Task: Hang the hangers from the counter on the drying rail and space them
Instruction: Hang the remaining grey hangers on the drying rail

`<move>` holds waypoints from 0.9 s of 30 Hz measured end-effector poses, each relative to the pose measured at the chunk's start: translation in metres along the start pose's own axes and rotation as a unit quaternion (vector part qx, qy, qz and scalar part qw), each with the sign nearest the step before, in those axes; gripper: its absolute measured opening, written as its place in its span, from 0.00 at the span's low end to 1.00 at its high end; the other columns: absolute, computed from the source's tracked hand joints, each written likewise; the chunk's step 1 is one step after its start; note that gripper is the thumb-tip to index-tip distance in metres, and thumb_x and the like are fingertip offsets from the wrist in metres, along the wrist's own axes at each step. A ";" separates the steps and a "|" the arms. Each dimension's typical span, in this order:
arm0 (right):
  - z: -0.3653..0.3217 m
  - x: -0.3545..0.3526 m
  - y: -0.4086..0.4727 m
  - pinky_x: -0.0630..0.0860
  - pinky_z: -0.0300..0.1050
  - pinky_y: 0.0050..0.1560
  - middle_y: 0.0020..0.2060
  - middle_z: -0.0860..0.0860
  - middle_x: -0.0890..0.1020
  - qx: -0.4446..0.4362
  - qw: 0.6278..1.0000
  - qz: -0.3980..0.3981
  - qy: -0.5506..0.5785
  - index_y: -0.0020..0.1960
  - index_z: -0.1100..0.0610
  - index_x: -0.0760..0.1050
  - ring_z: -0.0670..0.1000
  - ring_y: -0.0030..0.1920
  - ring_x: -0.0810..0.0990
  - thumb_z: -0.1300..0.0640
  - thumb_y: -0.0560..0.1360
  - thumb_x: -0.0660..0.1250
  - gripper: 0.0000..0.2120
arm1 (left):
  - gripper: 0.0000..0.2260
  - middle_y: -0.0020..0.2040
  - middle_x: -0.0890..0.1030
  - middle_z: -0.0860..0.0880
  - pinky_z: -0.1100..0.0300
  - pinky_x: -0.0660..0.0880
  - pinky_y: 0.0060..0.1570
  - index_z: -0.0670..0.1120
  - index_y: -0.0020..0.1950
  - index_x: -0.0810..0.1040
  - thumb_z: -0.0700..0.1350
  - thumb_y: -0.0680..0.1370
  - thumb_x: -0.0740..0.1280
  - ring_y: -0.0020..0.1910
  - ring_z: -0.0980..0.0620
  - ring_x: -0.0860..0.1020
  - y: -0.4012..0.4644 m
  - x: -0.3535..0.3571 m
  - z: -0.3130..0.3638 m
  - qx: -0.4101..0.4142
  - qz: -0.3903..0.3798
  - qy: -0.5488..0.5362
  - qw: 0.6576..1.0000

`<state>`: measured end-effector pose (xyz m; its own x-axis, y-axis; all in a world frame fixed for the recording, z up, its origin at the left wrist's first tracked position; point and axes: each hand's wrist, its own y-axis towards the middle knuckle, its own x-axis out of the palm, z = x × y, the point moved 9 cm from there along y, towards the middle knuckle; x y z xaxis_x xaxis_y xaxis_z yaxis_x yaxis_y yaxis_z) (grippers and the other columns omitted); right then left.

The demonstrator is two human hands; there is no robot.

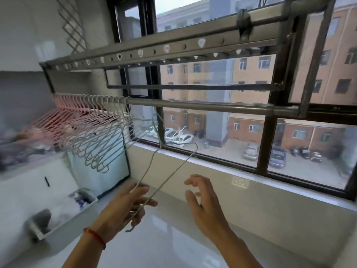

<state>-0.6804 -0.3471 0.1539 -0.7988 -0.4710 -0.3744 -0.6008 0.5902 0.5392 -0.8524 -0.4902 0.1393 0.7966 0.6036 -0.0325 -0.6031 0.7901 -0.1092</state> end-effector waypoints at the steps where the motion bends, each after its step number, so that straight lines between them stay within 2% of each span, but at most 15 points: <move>1: -0.008 0.010 0.009 0.73 0.49 0.66 0.60 0.36 0.71 -0.012 1.000 -0.004 -0.003 0.60 0.45 0.72 0.43 0.65 0.72 0.54 0.80 0.62 0.09 | 0.12 0.50 0.85 0.31 0.58 0.68 0.25 0.38 0.60 0.71 0.46 0.83 0.64 0.25 0.46 0.71 0.004 -0.011 0.010 0.013 0.006 -0.006 1.000; 4: -0.027 0.032 0.034 0.74 0.46 0.64 0.59 0.40 0.73 -0.025 1.000 -0.014 -0.004 0.60 0.45 0.72 0.41 0.64 0.72 0.57 0.80 0.63 0.11 | 0.11 0.50 0.84 0.31 0.59 0.68 0.24 0.38 0.60 0.70 0.45 0.83 0.63 0.27 0.45 0.70 0.017 -0.039 0.039 0.034 0.018 -0.009 0.999; 8: -0.041 0.057 0.054 0.74 0.42 0.62 0.60 0.41 0.74 -0.034 0.999 -0.023 -0.005 0.59 0.43 0.71 0.39 0.63 0.72 0.57 0.80 0.63 0.11 | 0.11 0.49 0.85 0.32 0.60 0.70 0.23 0.38 0.62 0.71 0.44 0.84 0.63 0.28 0.45 0.72 0.036 -0.067 0.069 0.036 0.040 0.012 0.998; 14: -0.056 0.087 0.069 0.77 0.39 0.57 0.59 0.39 0.75 -0.025 0.999 -0.034 0.021 0.57 0.43 0.72 0.38 0.59 0.74 0.56 0.81 0.62 0.09 | 0.10 0.48 0.86 0.33 0.56 0.70 0.31 0.39 0.60 0.71 0.44 0.83 0.64 0.30 0.46 0.74 0.071 -0.089 0.099 0.041 0.051 0.048 0.997; 20: -0.054 0.096 0.073 0.76 0.33 0.54 0.58 0.37 0.75 -0.017 0.999 -0.033 0.029 0.56 0.44 0.72 0.39 0.58 0.75 0.56 0.81 0.62 0.08 | 0.09 0.47 0.86 0.34 0.55 0.73 0.32 0.41 0.60 0.72 0.44 0.82 0.65 0.29 0.47 0.75 0.100 -0.096 0.090 0.016 0.054 0.057 0.997; 27: -0.035 0.100 0.069 0.77 0.32 0.51 0.57 0.35 0.75 0.001 0.999 -0.036 0.018 0.55 0.42 0.72 0.38 0.56 0.76 0.56 0.82 0.61 0.08 | 0.08 0.51 0.85 0.33 0.58 0.74 0.30 0.42 0.58 0.72 0.44 0.82 0.65 0.30 0.50 0.74 0.118 -0.106 0.066 0.004 0.062 0.083 0.995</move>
<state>-0.8009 -0.3763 0.1797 -0.7520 -0.5350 -0.3851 -0.6565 0.5553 0.5105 -1.0109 -0.4539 0.1951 0.7115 0.6711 -0.2081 -0.6969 0.7120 -0.0865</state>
